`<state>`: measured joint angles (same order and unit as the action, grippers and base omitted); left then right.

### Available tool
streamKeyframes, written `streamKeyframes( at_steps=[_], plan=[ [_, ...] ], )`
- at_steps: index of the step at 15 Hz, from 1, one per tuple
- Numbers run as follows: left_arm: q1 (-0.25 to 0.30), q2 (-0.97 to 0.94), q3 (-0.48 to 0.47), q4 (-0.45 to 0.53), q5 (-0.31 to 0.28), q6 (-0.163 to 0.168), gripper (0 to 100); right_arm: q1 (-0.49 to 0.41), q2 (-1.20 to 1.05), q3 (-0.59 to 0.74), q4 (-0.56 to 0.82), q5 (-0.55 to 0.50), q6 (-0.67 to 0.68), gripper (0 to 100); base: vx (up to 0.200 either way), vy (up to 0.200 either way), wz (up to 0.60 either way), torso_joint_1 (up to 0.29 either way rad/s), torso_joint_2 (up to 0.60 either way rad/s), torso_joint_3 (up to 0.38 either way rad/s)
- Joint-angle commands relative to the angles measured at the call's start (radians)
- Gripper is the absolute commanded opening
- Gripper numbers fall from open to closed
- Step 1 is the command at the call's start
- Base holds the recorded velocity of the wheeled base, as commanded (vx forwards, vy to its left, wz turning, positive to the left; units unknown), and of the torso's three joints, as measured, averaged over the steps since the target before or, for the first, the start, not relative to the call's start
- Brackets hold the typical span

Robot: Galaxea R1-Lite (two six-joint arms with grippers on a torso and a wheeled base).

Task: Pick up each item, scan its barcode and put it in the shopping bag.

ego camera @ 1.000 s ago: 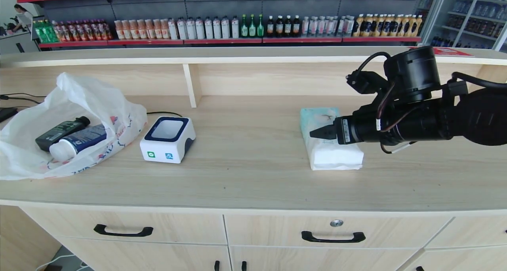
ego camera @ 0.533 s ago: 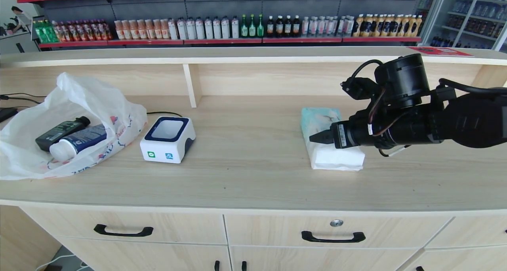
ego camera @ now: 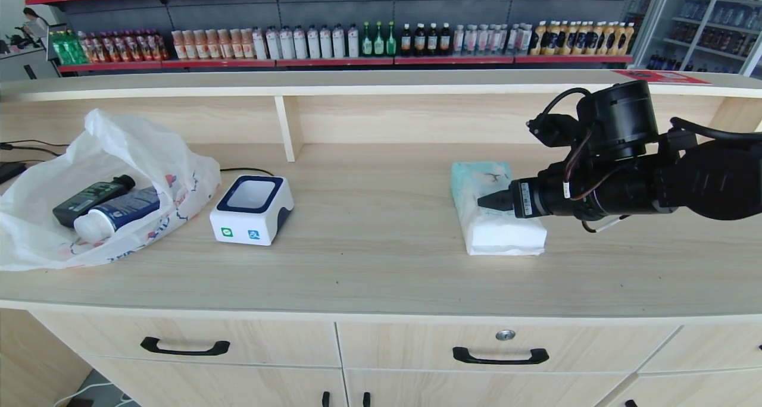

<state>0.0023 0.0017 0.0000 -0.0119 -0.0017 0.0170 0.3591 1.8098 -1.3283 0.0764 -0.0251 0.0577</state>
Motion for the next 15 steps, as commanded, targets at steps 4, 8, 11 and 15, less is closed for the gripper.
streamKeyframes(
  at_steps=[4,8,11,15],
  plan=[
    [0.001,0.0,0.0,0.0,0.0,0.0,100,0.001,0.029,-0.02,-0.015,0.008,-0.009,100,0.0,0.0,0.0,0.0,0.0,0.0],
    [0.001,0.0,0.0,0.0,0.0,0.0,100,-0.026,0.082,-0.051,-0.003,0.03,-0.025,100,0.0,0.0,0.0,0.0,0.0,0.0],
    [0.001,0.0,0.0,0.0,0.0,0.0,100,-0.08,0.085,-0.048,0.039,0.03,-0.061,100,0.0,0.0,0.0,0.0,0.0,0.0],
    [0.001,0.0,0.0,0.0,0.0,0.0,100,-0.114,0.074,-0.077,0.048,0.031,-0.111,100,0.0,0.0,0.0,0.0,0.0,0.0]
  ],
)
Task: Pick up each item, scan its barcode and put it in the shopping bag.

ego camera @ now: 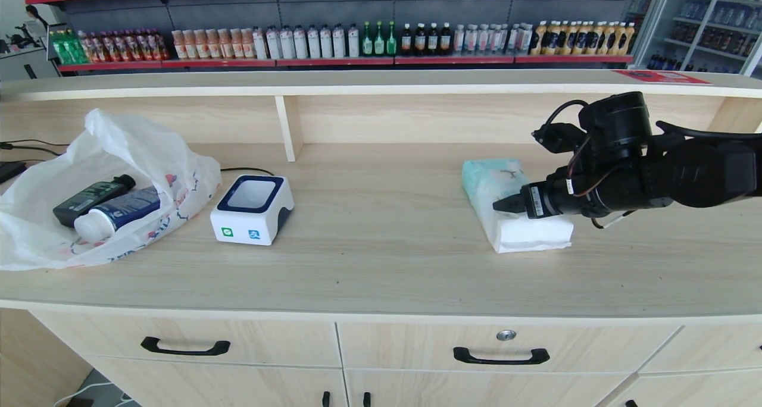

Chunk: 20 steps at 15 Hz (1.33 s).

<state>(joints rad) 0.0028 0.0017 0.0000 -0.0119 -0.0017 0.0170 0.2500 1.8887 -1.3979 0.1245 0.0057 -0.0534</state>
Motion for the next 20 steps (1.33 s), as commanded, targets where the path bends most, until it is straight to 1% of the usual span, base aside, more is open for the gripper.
streamKeyframes(
  at_steps=[1,2,4,5,6,7,9,17,18,20],
  plan=[
    [0.0,0.0,0.0,0.0,0.0,0.0,100,0.003,-0.005,-0.012,-0.002,0.002,-0.006,100,0.0,0.0,0.0,0.0,0.0,0.0],
    [-0.001,0.0,0.0,0.0,0.0,0.0,100,0.017,-0.002,-0.026,-0.002,0.016,-0.02,100,0.0,0.0,0.0,0.0,0.0,0.0],
    [0.0,0.0,0.0,0.0,0.0,0.0,100,0.025,0.024,-0.058,-0.002,0.034,-0.103,100,0.0,0.0,0.0,0.0,0.0,0.0],
    [0.0,0.0,0.0,0.0,0.0,0.0,100,-0.003,0.053,-0.098,0.0,0.045,-0.108,100,0.0,0.0,0.0,0.0,0.0,0.0],
    [0.0,0.0,0.0,0.0,0.0,0.0,100,-0.005,0.056,-0.102,0.001,0.053,-0.109,100,0.0,0.0,0.0,0.0,0.0,0.0],
    [0.0,0.0,0.0,0.0,0.0,0.0,100,-0.003,0.061,-0.115,0.037,0.088,-0.121,100,0.0,0.0,0.0,0.0,0.0,0.0],
    [0.0,0.0,0.0,0.0,0.0,0.0,100,-0.003,0.061,-0.13,0.099,0.092,-0.14,100,0.0,0.0,0.0,0.0,0.0,0.0],
    [0.0,0.0,0.0,0.0,0.0,0.0,100,-0.035,0.07,-0.139,0.142,0.092,-0.137,100,0.0,0.0,0.0,0.0,0.0,0.0],
    [0.0,0.0,0.0,0.0,0.0,0.0,100,-0.037,0.07,-0.144,0.141,0.094,-0.135,0,0.0,0.0,0.0,0.0,0.0,0.0],
    [0.0,0.0,0.0,0.0,0.0,0.0,100,-0.037,0.07,-0.158,0.139,0.092,-0.126,0,0.0,0.0,0.0,0.0,0.0,0.0]
  ],
)
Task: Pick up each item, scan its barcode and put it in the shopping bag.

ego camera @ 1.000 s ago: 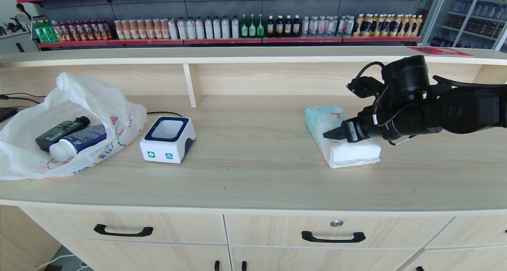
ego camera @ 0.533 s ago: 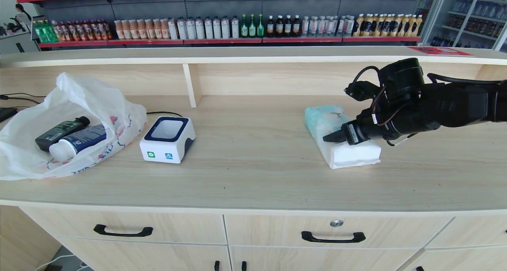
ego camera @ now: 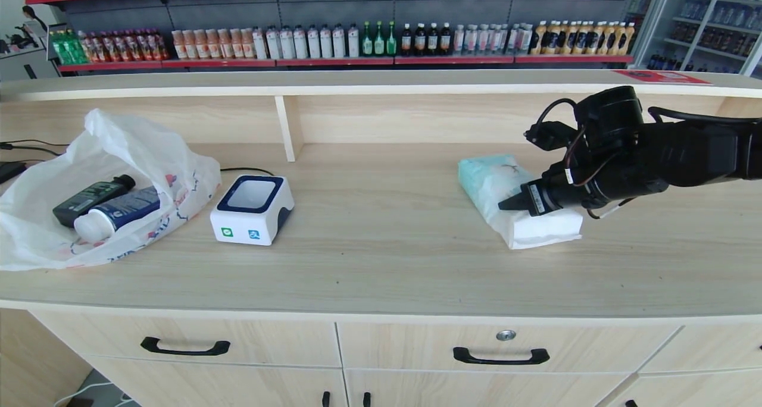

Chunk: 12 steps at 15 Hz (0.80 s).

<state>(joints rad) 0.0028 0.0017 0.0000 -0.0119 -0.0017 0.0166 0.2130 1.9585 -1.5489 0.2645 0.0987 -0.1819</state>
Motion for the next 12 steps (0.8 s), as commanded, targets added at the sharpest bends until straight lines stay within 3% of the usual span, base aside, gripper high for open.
streamKeyframes(
  at_steps=[1,9,12],
  plan=[
    [0.0,0.0,0.0,0.0,0.0,0.0,100,0.0,-0.001,-0.007,-0.001,-0.004,0.004,0,0.0,0.0,0.0,0.0,0.0,0.0],
    [0.0,0.0,0.0,0.0,0.0,0.0,100,-0.021,-0.148,0.004,-0.001,-0.024,0.006,0,0.0,0.0,0.0,0.0,0.0,0.0],
    [0.0,0.0,0.0,0.0,0.0,0.0,100,-0.017,-0.26,0.01,-0.001,-0.08,0.004,0,0.0,0.0,0.0,0.0,0.0,0.0]
  ],
)
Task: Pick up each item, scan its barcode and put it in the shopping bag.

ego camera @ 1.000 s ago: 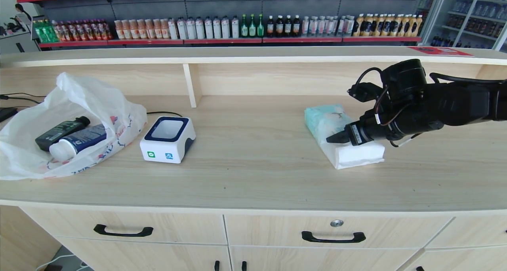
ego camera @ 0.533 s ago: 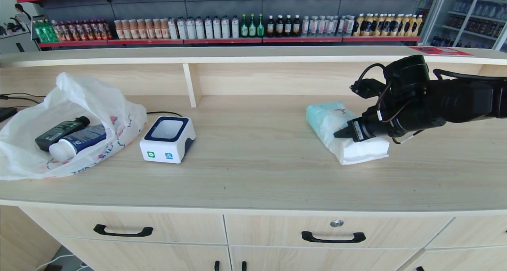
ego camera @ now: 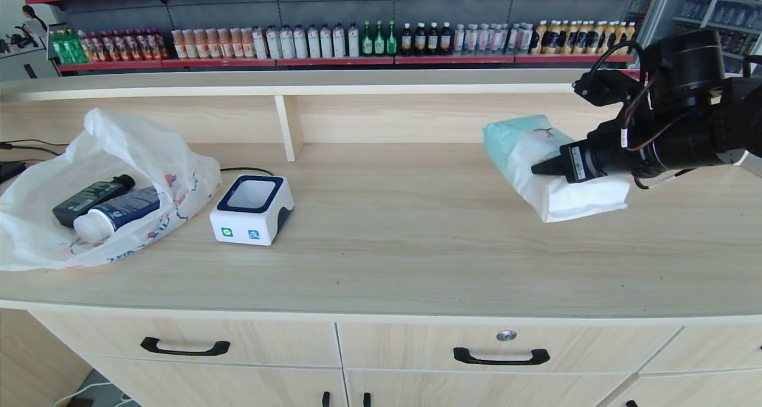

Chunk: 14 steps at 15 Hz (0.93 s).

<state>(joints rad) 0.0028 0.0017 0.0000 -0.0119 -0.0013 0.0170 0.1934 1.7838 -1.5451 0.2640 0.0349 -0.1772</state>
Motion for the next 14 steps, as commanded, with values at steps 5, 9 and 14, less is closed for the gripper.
streamKeyframes(
  at_steps=[5,9,14],
  plan=[
    [0.0,0.0,0.0,0.0,0.0,0.0,100,0.027,-0.284,0.014,-0.002,-0.084,0.001,0,0.0,0.0,0.0,0.0,0.0,0.0],
    [0.0,0.0,0.0,0.0,0.0,0.0,100,0.023,-0.417,0.06,-0.003,-0.086,0.024,0,0.0,0.0,0.0,0.0,0.0,0.0],
    [0.0,0.0,0.0,0.0,0.0,0.0,100,0.027,-0.659,0.253,-0.003,-0.021,0.071,0,0.0,0.0,0.0,0.0,0.0,0.0]
  ],
)
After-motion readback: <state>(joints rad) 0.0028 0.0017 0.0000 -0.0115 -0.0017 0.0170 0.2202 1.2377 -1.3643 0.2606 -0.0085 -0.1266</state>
